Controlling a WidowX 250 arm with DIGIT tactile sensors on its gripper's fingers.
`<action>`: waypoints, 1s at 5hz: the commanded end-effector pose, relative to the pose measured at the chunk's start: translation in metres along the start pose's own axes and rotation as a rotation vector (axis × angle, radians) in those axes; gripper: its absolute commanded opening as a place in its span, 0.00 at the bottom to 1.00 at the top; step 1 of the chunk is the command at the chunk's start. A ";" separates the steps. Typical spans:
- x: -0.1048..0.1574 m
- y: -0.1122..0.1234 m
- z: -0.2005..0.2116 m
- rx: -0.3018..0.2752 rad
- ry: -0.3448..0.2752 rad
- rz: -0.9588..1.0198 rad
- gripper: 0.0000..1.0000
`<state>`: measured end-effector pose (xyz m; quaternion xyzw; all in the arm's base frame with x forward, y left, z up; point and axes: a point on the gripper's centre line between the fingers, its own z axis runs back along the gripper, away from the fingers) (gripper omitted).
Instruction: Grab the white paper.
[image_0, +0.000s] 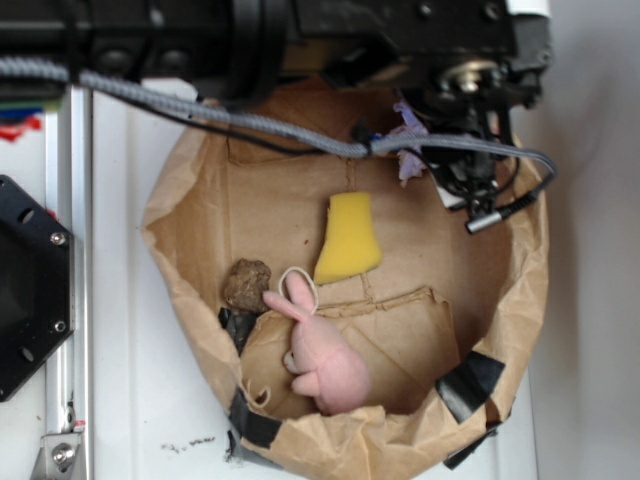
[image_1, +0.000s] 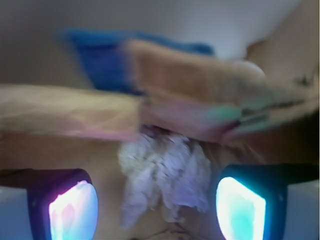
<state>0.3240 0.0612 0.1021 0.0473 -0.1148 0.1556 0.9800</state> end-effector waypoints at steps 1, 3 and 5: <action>-0.025 -0.030 0.037 -0.035 -0.132 -0.029 1.00; -0.066 -0.038 0.026 -0.033 -0.149 -0.025 1.00; -0.062 -0.016 0.014 -0.073 -0.126 0.011 1.00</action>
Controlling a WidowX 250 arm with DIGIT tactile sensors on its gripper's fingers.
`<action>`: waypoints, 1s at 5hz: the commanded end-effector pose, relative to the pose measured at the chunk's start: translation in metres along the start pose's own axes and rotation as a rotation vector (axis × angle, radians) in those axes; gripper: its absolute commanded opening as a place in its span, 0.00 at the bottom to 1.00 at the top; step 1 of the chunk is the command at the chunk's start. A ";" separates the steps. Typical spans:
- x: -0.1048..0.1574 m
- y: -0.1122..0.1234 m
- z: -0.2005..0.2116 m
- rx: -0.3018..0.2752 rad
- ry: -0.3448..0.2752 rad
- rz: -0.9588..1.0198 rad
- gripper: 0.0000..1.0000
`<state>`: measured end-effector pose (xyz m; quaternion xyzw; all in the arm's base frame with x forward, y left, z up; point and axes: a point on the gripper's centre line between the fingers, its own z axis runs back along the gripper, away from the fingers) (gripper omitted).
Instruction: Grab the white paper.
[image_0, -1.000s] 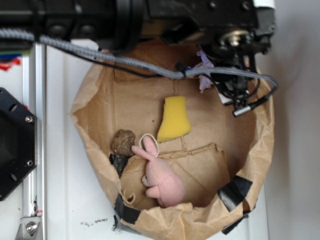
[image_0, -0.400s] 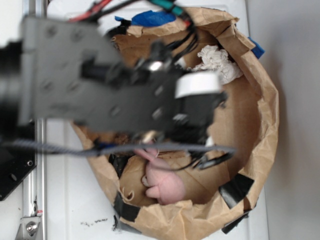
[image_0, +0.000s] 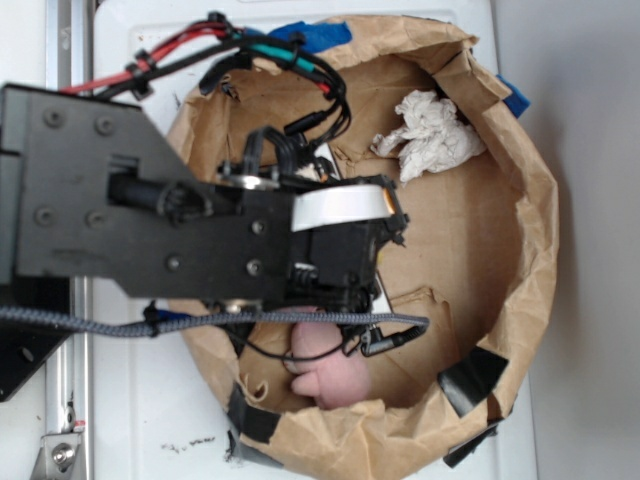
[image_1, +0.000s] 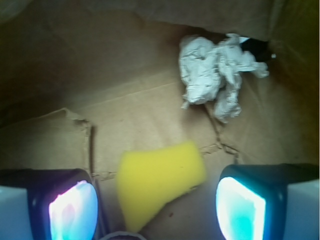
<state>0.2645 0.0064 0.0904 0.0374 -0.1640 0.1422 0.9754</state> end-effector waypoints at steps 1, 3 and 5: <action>0.011 0.028 0.002 -0.041 -0.015 0.060 1.00; 0.020 0.035 -0.012 0.001 -0.017 0.046 1.00; 0.050 0.042 -0.020 0.002 -0.007 0.039 1.00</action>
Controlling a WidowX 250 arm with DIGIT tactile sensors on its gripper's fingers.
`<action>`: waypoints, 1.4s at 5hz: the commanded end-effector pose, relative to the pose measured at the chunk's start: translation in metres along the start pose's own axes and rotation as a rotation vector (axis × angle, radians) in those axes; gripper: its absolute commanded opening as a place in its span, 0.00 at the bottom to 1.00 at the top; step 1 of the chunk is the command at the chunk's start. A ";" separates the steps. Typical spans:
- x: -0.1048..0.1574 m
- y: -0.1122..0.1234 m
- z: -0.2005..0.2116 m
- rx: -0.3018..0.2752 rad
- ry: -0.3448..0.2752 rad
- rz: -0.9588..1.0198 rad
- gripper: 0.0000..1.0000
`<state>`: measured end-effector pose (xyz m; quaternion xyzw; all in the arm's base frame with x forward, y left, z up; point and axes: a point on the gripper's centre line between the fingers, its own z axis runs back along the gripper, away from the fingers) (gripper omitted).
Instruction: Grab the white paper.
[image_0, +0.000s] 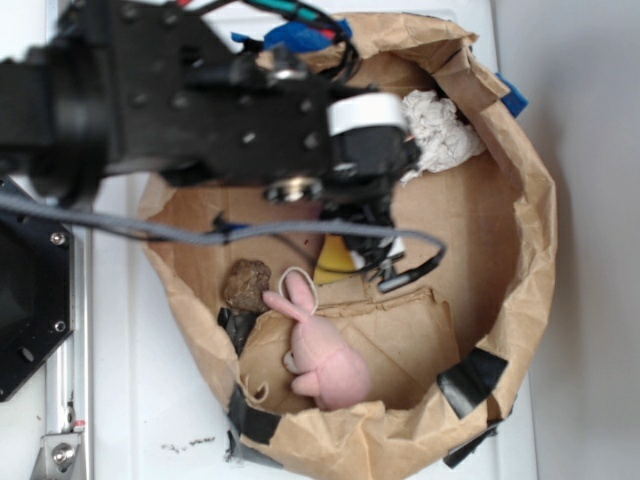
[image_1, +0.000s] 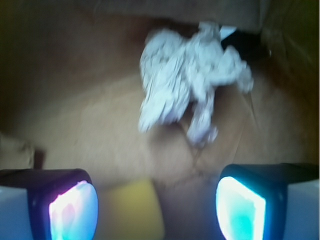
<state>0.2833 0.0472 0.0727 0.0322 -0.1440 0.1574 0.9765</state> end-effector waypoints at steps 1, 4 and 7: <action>0.035 0.010 0.011 -0.008 -0.050 0.007 1.00; 0.042 0.014 0.008 0.024 -0.111 0.040 1.00; 0.056 0.015 -0.020 0.063 -0.130 0.069 1.00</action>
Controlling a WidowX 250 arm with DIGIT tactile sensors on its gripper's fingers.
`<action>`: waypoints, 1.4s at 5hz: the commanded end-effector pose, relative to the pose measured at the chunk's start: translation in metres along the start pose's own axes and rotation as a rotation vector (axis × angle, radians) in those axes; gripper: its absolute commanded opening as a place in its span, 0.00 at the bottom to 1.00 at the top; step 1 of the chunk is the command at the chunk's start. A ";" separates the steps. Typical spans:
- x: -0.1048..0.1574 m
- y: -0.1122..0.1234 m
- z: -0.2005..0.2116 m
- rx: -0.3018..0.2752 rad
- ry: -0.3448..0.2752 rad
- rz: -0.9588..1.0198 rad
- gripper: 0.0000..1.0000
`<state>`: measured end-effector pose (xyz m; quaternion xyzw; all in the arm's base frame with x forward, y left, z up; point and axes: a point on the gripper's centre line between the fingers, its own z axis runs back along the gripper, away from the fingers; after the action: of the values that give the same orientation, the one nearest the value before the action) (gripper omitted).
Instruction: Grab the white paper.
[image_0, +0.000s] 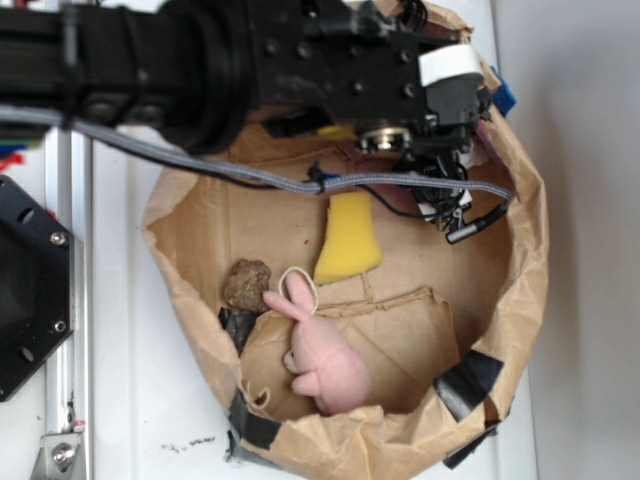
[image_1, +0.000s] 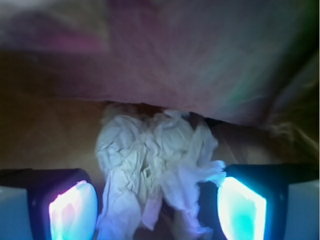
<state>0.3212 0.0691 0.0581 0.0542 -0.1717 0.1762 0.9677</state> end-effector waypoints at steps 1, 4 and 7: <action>0.018 0.008 0.005 -0.002 -0.060 0.058 0.00; 0.012 0.012 0.017 -0.134 0.026 -0.030 0.00; -0.011 -0.007 0.082 -0.348 0.133 -0.276 0.00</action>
<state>0.2807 0.0316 0.1061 -0.1114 -0.0866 0.0109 0.9899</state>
